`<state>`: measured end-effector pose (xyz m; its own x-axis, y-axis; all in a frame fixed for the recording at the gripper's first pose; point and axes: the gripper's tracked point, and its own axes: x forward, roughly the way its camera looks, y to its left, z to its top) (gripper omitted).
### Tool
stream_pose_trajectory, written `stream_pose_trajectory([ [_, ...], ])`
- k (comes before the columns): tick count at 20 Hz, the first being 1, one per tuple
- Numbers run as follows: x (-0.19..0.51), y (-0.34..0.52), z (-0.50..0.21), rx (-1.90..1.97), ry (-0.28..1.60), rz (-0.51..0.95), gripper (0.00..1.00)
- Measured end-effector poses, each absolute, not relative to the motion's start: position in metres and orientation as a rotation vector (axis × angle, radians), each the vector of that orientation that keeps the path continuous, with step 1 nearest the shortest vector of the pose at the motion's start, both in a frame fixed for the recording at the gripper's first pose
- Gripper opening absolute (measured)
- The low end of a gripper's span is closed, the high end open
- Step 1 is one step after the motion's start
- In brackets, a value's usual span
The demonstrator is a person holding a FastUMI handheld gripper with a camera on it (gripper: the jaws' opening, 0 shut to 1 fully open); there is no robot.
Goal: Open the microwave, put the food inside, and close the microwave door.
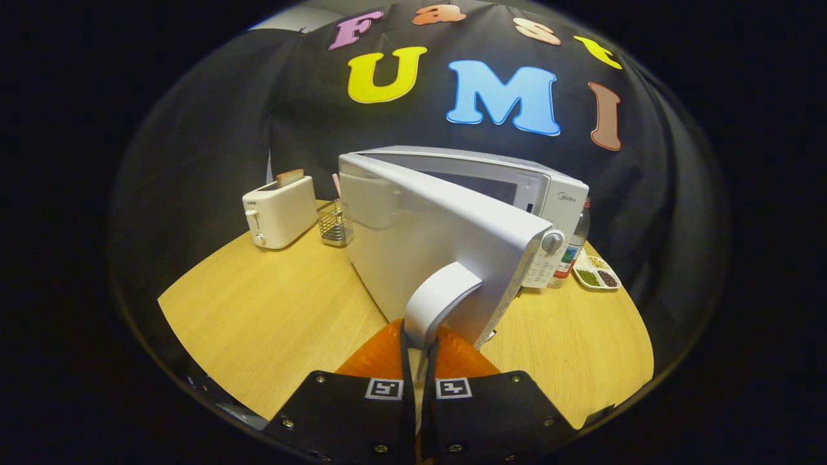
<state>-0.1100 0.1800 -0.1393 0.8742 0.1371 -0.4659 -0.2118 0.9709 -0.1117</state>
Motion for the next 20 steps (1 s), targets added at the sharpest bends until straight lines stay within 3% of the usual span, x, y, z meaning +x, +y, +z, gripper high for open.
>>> stream_pose_trajectory([
  [8, -0.145, 0.245, -0.145, -0.155, 0.444, 0.202, 0.04],
  [14, -0.181, 0.297, -0.147, -0.184, 0.435, 0.291, 0.13],
  [17, -0.211, 0.327, -0.149, -0.154, 0.436, 0.425, 0.47],
  [19, -0.228, 0.328, -0.133, -0.117, 0.4, 0.461, 0.84],
  [20, -0.232, 0.325, -0.123, -0.093, 0.376, 0.463, 0.97],
])
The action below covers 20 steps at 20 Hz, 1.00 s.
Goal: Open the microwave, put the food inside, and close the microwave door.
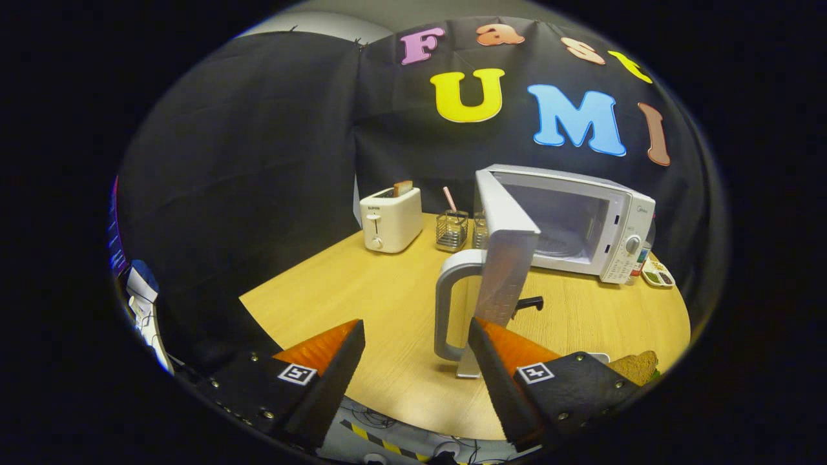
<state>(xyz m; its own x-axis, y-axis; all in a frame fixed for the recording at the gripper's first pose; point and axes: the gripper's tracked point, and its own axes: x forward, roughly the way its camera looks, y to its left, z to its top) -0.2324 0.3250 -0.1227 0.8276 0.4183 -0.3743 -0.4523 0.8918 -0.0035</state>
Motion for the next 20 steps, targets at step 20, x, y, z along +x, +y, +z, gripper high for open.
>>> stream_pose_trajectory([
  [20, -0.21, 0.047, -0.059, -0.046, 0.253, 0.025, 0.97],
])
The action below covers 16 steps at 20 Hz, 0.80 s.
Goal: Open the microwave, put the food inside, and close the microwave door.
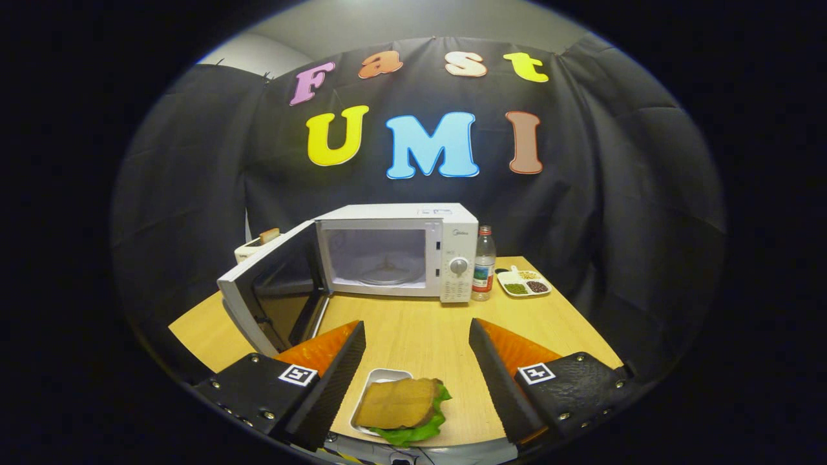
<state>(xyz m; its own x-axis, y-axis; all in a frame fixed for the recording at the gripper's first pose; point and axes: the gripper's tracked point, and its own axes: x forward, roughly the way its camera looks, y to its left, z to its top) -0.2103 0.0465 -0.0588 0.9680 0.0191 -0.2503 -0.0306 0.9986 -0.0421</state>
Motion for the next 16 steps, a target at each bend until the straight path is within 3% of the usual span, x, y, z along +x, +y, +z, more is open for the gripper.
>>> stream_pose_trajectory([
  [7, -0.197, 0.015, -0.085, 0.03, 0.326, 0.067, 0.98],
  [16, -0.211, 0.031, -0.16, 0.284, 0.648, 0.257, 0.99],
])
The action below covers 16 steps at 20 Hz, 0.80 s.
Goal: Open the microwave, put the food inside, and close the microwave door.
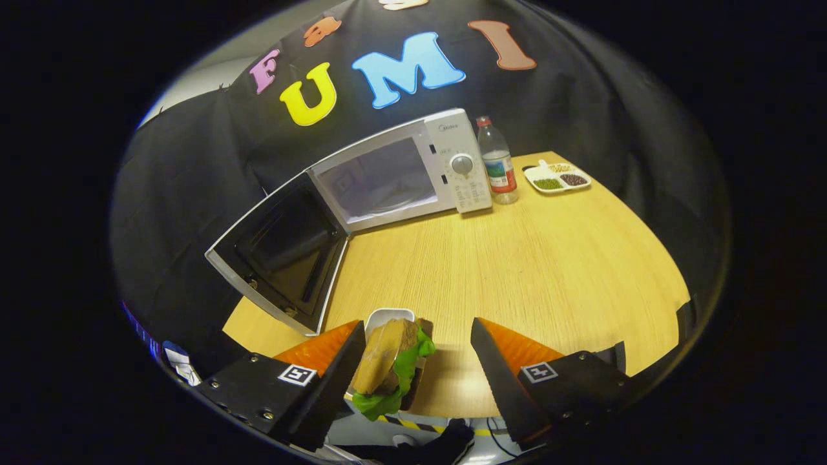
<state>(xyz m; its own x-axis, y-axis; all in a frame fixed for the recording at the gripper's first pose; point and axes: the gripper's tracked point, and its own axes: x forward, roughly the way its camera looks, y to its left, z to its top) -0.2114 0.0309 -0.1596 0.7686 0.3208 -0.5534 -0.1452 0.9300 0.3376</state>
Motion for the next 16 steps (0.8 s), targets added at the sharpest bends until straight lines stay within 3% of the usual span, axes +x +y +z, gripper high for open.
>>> stream_pose_trajectory([
  [9, -0.23, 0.041, -0.192, 0.482, 0.824, 0.344, 0.98],
  [11, -0.23, 0.046, -0.199, 0.542, 0.867, 0.352, 0.81],
  [13, -0.235, 0.05, -0.201, 0.594, 0.908, 0.358, 0.73],
  [16, -0.241, 0.055, -0.205, 0.605, 0.96, 0.375, 0.73],
])
